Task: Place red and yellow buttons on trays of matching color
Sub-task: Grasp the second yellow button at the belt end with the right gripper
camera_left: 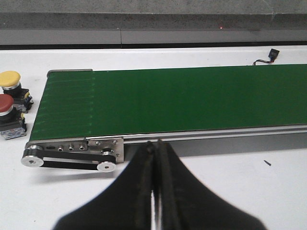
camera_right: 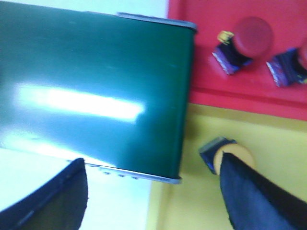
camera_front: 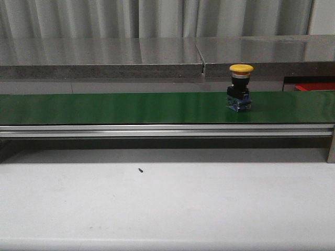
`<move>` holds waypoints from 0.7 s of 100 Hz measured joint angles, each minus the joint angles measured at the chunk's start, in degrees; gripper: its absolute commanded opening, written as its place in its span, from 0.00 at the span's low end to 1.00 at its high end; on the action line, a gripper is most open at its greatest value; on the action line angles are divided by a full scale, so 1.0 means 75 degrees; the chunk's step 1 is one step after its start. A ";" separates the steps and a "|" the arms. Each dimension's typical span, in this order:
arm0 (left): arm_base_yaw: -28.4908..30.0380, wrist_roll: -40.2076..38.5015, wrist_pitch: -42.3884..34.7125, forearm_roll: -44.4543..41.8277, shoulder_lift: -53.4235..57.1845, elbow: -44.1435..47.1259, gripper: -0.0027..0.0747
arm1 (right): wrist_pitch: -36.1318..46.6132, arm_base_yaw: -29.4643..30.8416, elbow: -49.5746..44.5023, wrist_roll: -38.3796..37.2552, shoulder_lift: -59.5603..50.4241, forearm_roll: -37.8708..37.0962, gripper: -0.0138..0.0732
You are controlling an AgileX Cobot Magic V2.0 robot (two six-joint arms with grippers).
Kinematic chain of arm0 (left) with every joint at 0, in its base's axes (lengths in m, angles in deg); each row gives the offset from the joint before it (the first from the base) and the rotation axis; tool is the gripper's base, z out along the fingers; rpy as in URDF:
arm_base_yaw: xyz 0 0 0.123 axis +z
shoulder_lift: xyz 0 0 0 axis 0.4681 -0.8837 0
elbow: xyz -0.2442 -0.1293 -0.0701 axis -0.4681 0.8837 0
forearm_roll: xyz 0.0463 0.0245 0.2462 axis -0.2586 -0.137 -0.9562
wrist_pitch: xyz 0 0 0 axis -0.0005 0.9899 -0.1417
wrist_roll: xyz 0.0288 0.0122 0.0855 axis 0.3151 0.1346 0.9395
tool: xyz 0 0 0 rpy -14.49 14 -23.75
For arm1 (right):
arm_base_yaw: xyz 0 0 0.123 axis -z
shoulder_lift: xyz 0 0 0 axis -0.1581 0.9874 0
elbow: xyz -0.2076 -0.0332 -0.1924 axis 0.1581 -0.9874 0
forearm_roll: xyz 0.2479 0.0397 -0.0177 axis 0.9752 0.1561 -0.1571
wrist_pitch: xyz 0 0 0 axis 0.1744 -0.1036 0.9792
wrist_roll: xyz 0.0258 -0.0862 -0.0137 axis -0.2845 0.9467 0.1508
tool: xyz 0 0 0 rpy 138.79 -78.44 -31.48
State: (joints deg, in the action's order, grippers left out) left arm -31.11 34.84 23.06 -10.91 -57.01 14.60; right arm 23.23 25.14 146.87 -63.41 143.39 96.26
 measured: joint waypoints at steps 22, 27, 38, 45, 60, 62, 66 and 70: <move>0.0000 0.0000 0.0000 0.0000 0.0000 0.0000 0.01 | -0.0078 -0.1368 0.0000 0.0160 -0.0016 0.0063 0.81; 0.0000 0.0000 -0.0005 0.0000 0.0000 0.0000 0.01 | -0.0078 -0.1609 0.0000 0.0160 -0.0016 0.0063 0.81; 0.0000 0.0000 -0.0018 0.0000 0.0000 0.0000 0.01 | -0.0053 -0.1950 0.0000 0.0160 -0.0016 0.0063 0.81; 0.0000 0.0000 -0.0018 0.0000 0.0000 0.0000 0.01 | -0.0034 -0.2021 0.0000 0.0171 0.0074 0.0063 0.81; 0.0000 0.0000 -0.0018 0.0000 0.0000 0.0000 0.01 | 0.0016 -0.2052 0.0000 0.0171 0.0456 0.0154 0.81; 0.0000 0.0000 -0.0018 0.0000 0.0000 0.0000 0.01 | 0.0033 -0.2052 0.0000 0.0171 0.0517 0.0173 0.81; 0.0000 0.0000 -0.0018 0.0000 0.0000 0.0000 0.01 | 0.0080 -0.2068 0.0000 0.0171 0.0610 0.0193 0.81; 0.0000 0.0000 -0.0018 0.0000 0.0000 0.0000 0.01 | 0.0127 -0.2098 0.0000 0.0171 0.0716 0.0191 0.81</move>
State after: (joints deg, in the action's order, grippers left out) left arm -31.11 34.84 22.93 -10.91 -57.01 14.60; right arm 24.18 9.40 146.87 -62.13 148.77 97.70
